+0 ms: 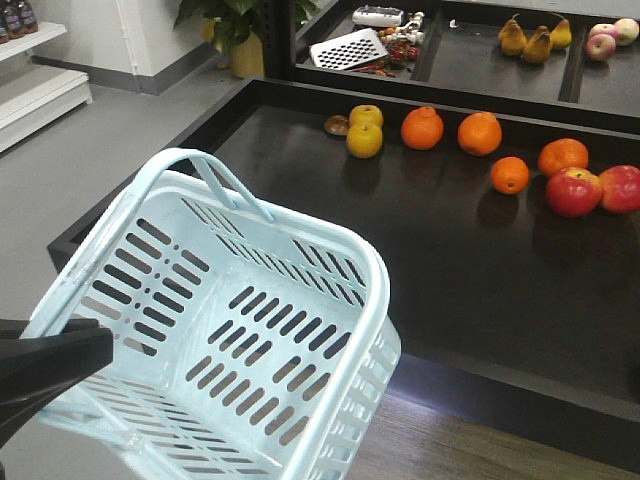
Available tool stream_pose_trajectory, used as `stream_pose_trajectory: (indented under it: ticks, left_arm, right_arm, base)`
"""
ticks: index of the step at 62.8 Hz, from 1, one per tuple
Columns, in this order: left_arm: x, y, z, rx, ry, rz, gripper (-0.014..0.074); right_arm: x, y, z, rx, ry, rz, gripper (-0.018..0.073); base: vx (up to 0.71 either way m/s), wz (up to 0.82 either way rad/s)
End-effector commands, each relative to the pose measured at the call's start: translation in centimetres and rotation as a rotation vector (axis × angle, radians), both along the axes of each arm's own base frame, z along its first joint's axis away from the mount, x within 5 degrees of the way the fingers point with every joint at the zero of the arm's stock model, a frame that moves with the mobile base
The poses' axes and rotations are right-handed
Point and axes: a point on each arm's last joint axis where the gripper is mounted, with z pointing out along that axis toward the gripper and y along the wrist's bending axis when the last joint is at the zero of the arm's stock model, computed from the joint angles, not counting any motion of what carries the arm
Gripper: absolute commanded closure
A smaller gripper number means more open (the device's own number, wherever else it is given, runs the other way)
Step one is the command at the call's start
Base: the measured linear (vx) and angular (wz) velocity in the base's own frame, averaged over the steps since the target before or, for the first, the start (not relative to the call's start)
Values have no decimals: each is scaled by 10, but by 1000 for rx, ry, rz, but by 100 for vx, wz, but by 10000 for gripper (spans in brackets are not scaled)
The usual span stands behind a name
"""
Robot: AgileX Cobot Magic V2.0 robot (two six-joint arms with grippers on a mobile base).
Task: Pick three apples into basket with both arms
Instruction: 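Turn the base toward the table with apples and oranges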
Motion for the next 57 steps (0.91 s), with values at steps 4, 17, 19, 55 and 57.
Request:
stream_pose_trajectory:
  ticks: [4, 17, 19, 55, 57]
  left_arm:
    - [2, 1, 16, -91, -53, 43, 603]
    - [2, 1, 16, -91, -53, 43, 603]
    - [2, 1, 16, -91, -53, 43, 603]
    - [2, 1, 16, -91, -53, 43, 603]
    - [2, 1, 16, -91, -53, 43, 603]
  right_arm:
    - [0, 1, 3, -8, -76, 9, 564]
    - [0, 1, 3, -8, -76, 9, 564]
    - [0, 1, 3, -8, -76, 9, 564]
    - [0, 1, 3, -8, -76, 9, 564]
    - [0, 1, 3, -8, -76, 9, 564]
  base:
    - [7, -14]
    - [8, -11]
    - [9, -10]
    - [11, -17]
    - [10, -29]
